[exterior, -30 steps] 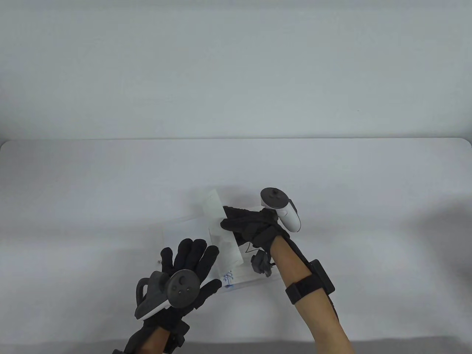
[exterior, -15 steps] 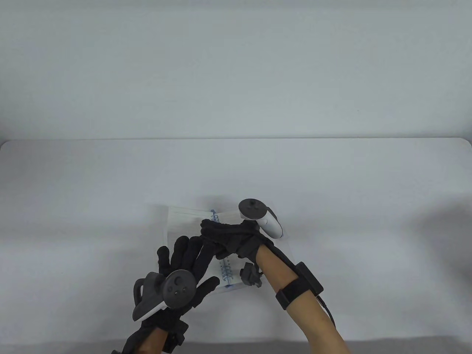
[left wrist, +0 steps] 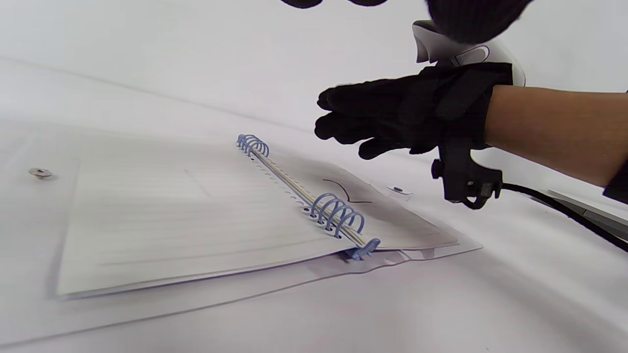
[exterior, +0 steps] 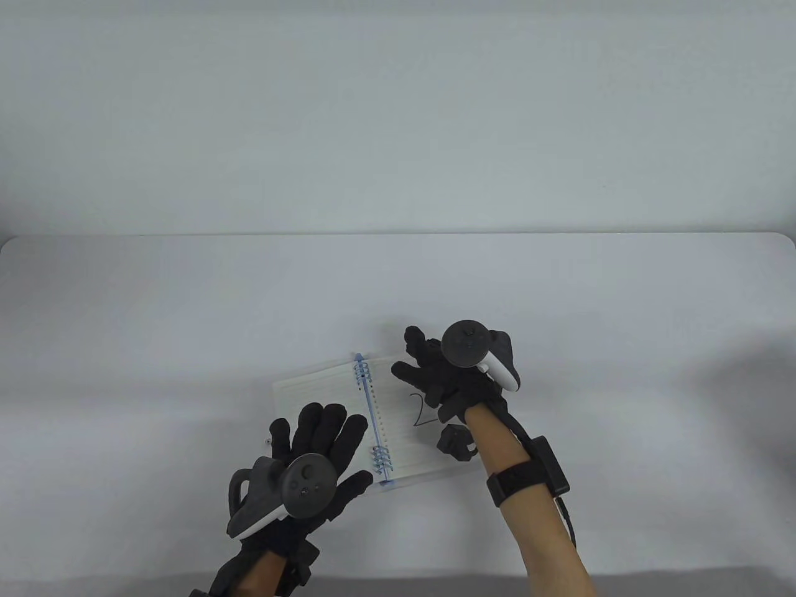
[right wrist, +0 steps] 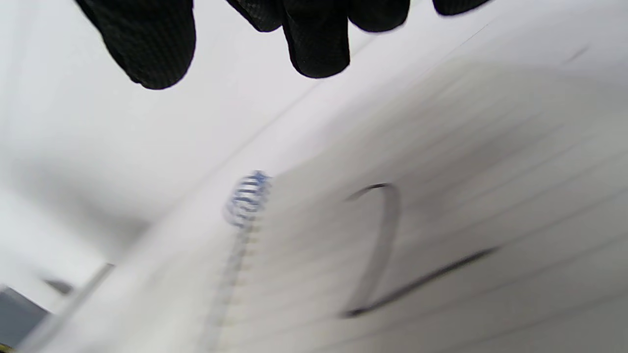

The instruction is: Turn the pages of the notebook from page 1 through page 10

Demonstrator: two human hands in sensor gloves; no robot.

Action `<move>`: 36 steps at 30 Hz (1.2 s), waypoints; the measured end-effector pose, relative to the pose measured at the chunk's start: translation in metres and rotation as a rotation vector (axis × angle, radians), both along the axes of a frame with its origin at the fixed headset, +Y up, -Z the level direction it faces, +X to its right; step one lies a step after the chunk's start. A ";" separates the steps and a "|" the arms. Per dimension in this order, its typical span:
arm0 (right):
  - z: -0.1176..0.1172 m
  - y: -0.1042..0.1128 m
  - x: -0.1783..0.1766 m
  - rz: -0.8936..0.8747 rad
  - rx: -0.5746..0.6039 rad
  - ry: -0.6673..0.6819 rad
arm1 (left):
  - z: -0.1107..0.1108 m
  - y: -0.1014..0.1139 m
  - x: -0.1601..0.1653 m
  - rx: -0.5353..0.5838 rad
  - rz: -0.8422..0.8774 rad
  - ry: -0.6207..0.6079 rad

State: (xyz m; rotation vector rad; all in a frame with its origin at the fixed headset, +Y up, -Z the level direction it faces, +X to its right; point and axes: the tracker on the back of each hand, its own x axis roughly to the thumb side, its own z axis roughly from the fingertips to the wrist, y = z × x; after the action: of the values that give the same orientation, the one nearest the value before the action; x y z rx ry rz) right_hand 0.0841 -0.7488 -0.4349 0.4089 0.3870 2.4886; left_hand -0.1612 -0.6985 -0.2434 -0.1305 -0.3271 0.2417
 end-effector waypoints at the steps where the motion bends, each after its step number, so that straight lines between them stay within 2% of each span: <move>1: -0.001 -0.004 0.002 0.084 0.022 -0.002 | 0.000 0.000 0.000 -0.004 0.001 0.001; 4: -0.002 -0.013 0.006 0.240 0.038 -0.014 | 0.000 0.000 0.000 -0.007 0.005 0.003; 9: -0.004 -0.026 0.010 0.377 0.006 -0.014 | -0.001 0.000 -0.001 -0.010 0.012 0.004; 13: -0.004 -0.030 0.007 0.414 -0.029 0.000 | -0.001 0.000 -0.001 -0.010 0.012 0.003; 21: -0.001 -0.025 0.000 0.459 0.046 0.017 | -0.001 0.000 -0.001 -0.014 0.011 0.002; 24: -0.001 -0.015 0.000 0.358 0.046 0.016 | -0.001 0.001 -0.001 -0.008 0.015 0.002; 29: -0.003 0.002 0.003 0.038 -0.089 0.039 | -0.001 0.001 -0.001 -0.009 0.016 0.003; 36: -0.005 0.010 0.013 -0.280 -0.226 0.027 | 0.000 0.001 -0.002 -0.008 0.015 0.004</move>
State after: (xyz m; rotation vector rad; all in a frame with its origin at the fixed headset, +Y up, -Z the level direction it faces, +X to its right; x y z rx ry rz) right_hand 0.0967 -0.7383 -0.4401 0.3766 0.5740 2.1421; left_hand -0.1628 -0.6979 -0.2438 -0.1352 -0.3237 0.2583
